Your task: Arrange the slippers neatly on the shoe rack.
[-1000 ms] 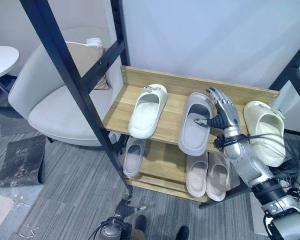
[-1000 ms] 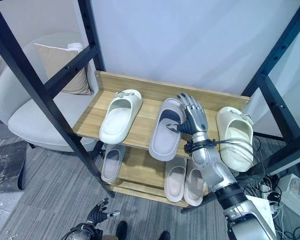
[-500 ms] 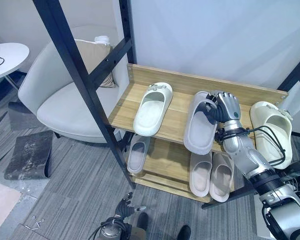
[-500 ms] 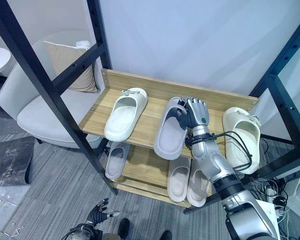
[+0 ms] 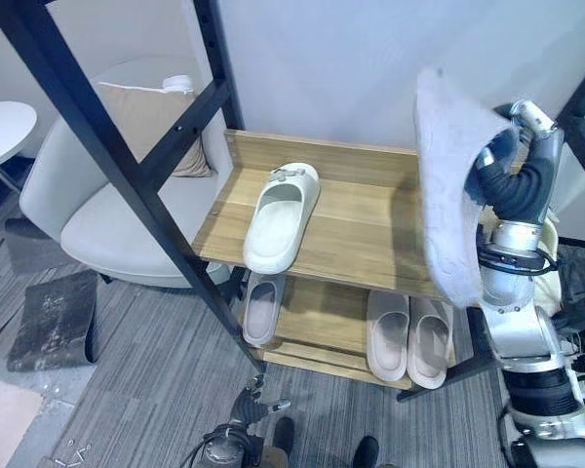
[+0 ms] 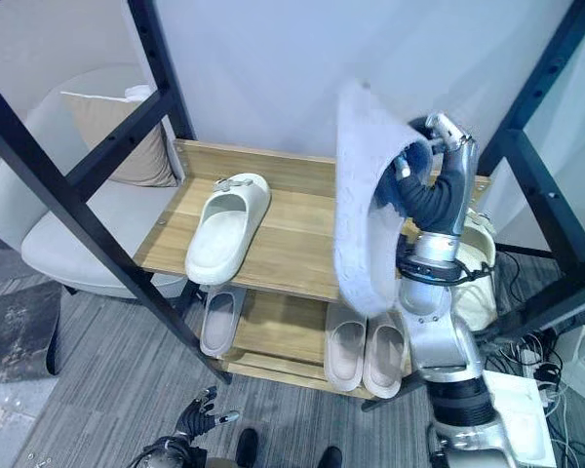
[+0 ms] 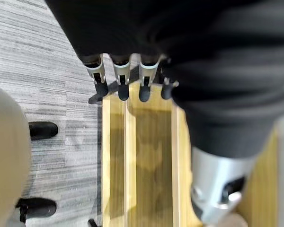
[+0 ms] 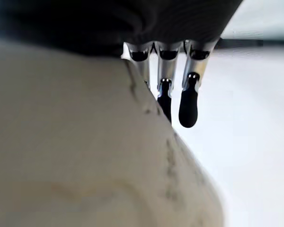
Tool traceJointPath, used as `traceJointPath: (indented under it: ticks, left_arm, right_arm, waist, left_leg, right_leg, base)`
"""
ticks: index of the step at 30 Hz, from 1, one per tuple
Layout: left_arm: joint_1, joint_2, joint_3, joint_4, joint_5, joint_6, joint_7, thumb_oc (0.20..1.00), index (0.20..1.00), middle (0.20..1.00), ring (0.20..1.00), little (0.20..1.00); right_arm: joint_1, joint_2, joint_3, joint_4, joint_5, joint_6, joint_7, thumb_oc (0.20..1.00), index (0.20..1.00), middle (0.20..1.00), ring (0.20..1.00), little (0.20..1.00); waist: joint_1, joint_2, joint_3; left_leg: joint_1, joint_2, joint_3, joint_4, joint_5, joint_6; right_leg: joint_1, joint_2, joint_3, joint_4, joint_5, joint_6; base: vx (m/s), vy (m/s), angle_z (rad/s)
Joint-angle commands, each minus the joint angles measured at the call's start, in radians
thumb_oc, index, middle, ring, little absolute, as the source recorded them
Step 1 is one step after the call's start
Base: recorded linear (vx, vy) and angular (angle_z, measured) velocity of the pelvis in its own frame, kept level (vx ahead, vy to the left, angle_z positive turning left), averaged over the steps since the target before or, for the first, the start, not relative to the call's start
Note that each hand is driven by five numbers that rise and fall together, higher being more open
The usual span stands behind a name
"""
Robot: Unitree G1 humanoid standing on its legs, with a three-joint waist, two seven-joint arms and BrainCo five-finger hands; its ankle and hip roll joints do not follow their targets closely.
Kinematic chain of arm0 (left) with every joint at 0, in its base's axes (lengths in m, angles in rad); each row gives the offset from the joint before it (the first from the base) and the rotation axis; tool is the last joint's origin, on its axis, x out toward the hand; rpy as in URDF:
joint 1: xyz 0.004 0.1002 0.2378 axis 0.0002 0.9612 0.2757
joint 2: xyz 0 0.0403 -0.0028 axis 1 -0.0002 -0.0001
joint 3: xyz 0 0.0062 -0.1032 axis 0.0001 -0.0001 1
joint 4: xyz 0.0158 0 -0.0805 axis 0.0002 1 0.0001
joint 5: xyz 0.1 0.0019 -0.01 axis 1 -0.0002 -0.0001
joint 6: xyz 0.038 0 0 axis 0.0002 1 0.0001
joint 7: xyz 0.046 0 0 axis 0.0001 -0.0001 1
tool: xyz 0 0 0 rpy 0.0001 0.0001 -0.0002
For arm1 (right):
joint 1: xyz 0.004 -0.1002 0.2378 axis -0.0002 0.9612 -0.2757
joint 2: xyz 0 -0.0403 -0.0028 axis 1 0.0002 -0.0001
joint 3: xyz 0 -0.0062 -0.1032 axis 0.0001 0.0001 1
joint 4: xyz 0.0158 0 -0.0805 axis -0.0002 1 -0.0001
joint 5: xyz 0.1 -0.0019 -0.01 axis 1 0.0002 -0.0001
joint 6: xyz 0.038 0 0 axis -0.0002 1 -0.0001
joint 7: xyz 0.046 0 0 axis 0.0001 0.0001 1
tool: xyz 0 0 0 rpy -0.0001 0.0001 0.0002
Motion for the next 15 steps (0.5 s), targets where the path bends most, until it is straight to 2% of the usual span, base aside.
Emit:
traceJointPath:
  ticks: [1, 3, 4, 5, 6, 13, 15]
  left_arm:
    - [-0.064, 0.009, -0.039, 0.017, 0.004, -0.016, 0.016, 1.000, 1.000, 1.000, 1.000, 1.000]
    - [-0.063, 0.006, -0.030, 0.019, -0.008, -0.019, 0.021, 1.000, 1.000, 1.000, 1.000, 1.000]
    - [-0.059, 0.004, -0.020, 0.021, -0.014, -0.021, 0.027, 1.000, 1.000, 1.000, 1.000, 1.000]
    - [-0.059, 0.003, -0.020, 0.021, -0.014, -0.021, 0.027, 1.000, 1.000, 1.000, 1.000, 1.000]
    - [-0.059, 0.002, -0.016, 0.020, -0.026, -0.028, 0.034, 1.000, 1.000, 1.000, 1.000, 1.000]
    - [-0.070, -0.015, -0.012, 0.072, -0.035, -0.043, 0.054, 1.000, 1.000, 1.000, 1.000, 1.000]
    - [-0.078, -0.020, -0.008, 0.096, -0.034, -0.048, 0.062, 1.000, 1.000, 1.000, 1.000, 1.000]
  right_arm:
    - [-0.041, 0.005, 0.064, -0.107, 0.289, -0.118, 0.147, 0.200, 0.200, 0.200, 0.200, 0.200]
    - [-0.042, 0.032, 0.169, -0.158, 0.415, -0.105, 0.237, 0.200, 0.200, 0.200, 0.200, 0.200]
    - [-0.045, 0.034, 0.228, -0.188, 0.469, -0.072, 0.292, 0.200, 0.200, 0.200, 0.200, 0.200]
    - [-0.045, 0.035, 0.229, -0.187, 0.470, -0.072, 0.294, 0.200, 0.200, 0.200, 0.200, 0.200]
    - [-0.059, 0.058, 0.301, -0.209, 0.547, -0.064, 0.342, 0.200, 0.200, 0.200, 0.200, 0.200]
    - [-0.102, 0.113, 0.472, -0.168, 0.629, -0.012, 0.423, 0.200, 0.200, 0.200, 0.200, 0.200]
    - [-0.106, 0.114, 0.508, -0.140, 0.602, 0.002, 0.432, 0.200, 0.200, 0.200, 0.200, 0.200]
  waist:
    - [0.037, -0.030, -0.013]
    - [0.043, -0.029, -0.012]
    - [0.048, -0.029, -0.014]
    - [0.047, -0.029, -0.014]
    - [0.057, -0.029, -0.013]
    - [0.095, -0.034, -0.005]
    - [0.104, -0.036, 0.000]
  left_leg:
    - [0.052, -0.018, -0.032, -0.007, -0.088, -0.013]
    - [0.050, -0.018, -0.036, -0.007, -0.085, -0.017]
    - [0.045, -0.017, -0.042, -0.007, -0.079, -0.020]
    - [0.044, -0.017, -0.042, -0.007, -0.079, -0.021]
    - [0.038, -0.018, -0.052, -0.007, -0.073, -0.024]
    - [0.019, -0.020, -0.098, -0.007, -0.055, -0.038]
    - [0.015, -0.020, -0.113, -0.007, -0.051, -0.041]
  right_leg:
    - [0.054, -0.032, -0.005, 0.001, -0.076, 0.062]
    - [0.054, -0.031, -0.011, 0.001, -0.074, 0.059]
    - [0.051, -0.030, -0.018, 0.001, -0.074, 0.057]
    - [0.051, -0.030, -0.019, 0.001, -0.074, 0.057]
    - [0.050, -0.030, -0.029, 0.001, -0.073, 0.054]
    - [0.058, -0.028, -0.076, 0.002, -0.076, 0.047]
    - [0.059, -0.027, -0.088, 0.004, -0.078, 0.045]
  base:
    - [-0.04, -0.014, 0.03]
    - [-0.06, -0.038, 0.07]
    - [-0.05, -0.034, 0.07]
    - [-0.06, -0.039, 0.04]
    - [-0.04, -0.029, 0.08]
    - [-0.04, -0.027, 0.21]
    - [-0.04, -0.028, 0.32]
